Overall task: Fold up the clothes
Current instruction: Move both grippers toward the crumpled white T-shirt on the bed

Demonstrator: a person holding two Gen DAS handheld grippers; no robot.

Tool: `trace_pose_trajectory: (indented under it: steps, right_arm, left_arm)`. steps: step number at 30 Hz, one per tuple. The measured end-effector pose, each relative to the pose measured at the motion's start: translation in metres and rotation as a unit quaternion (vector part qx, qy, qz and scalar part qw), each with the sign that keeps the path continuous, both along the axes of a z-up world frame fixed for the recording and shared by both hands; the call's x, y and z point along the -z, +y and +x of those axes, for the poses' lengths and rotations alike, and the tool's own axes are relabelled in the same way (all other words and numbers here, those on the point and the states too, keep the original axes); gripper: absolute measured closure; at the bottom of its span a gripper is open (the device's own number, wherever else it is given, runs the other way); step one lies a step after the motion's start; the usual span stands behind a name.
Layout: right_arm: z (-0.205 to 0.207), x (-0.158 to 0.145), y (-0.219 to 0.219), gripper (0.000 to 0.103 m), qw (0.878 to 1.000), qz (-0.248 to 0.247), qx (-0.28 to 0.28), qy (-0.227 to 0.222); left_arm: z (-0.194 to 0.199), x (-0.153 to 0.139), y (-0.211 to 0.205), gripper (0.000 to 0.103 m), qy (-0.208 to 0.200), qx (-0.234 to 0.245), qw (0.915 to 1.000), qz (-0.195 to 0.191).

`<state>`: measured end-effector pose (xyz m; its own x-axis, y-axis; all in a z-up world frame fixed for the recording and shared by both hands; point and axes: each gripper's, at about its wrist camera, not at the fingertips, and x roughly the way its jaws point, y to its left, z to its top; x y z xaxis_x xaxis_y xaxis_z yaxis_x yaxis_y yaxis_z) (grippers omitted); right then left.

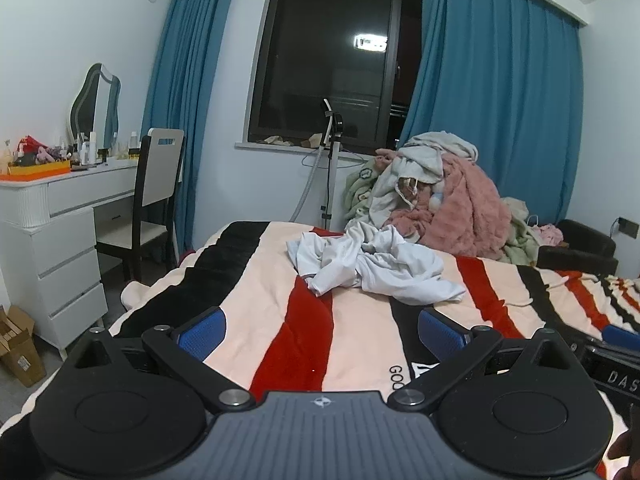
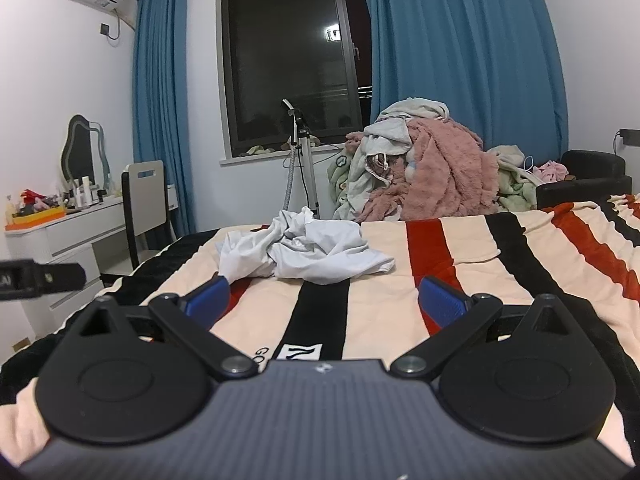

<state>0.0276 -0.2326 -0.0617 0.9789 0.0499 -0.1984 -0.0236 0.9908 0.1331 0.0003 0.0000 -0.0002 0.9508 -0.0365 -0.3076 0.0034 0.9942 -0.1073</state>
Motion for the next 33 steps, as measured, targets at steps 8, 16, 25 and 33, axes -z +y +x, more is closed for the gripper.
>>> trace_pose_trajectory:
  steps: [8,16,25,33]
  right_arm:
    - [0.000,-0.002,0.000,0.000,1.000,-0.002,0.002,-0.006]
    - [-0.008,-0.007,0.003,0.000,1.000,-0.004,0.000,-0.010]
    - [-0.005,-0.005,0.004,0.000,1.000,0.000,-0.002,-0.007]
    - [-0.005,-0.005,0.003,0.000,1.000,0.007,-0.008,-0.006]
  left_arm:
    - [-0.001,0.014,-0.001,0.000,-0.003,0.001,0.9997,0.024]
    - [-0.005,0.012,-0.001,0.000,0.004,-0.010,0.9995,0.030]
    - [0.004,0.013,-0.006,0.000,0.013,-0.007,0.9994,0.033]
    - [0.006,0.017,-0.011,0.000,0.016,-0.003,0.9992,0.037]
